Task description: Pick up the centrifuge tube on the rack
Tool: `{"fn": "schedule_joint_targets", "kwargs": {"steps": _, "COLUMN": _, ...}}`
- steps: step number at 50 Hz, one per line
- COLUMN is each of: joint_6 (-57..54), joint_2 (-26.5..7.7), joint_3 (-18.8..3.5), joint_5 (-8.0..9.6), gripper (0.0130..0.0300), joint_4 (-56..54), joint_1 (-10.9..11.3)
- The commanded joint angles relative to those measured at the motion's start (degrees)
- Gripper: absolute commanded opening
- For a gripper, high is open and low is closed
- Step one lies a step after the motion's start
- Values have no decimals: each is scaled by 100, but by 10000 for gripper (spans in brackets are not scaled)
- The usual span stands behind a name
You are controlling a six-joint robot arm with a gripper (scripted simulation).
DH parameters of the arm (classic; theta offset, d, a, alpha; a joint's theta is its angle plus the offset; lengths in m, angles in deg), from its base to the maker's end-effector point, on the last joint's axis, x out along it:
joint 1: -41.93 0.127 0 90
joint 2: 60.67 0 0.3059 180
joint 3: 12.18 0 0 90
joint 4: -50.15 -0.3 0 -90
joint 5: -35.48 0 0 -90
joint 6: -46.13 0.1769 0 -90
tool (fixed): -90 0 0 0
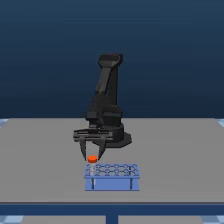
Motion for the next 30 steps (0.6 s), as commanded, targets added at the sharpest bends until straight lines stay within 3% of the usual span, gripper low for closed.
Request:
{"fn": "schedule_joint_targets", "kwargs": {"steps": 1, "joint_6": -366, "joint_2": -57, "joint_3": 33, "joint_5": -93, "gripper": 300, "joint_4": -267, "joint_1": 0}}
{"fn": "schedule_joint_targets", "kwargs": {"steps": 30, "joint_6": -909, "joint_2": -202, "joint_3": 105, "joint_5": -229, "gripper": 300, "joint_4": -782, "joint_1": 0}}
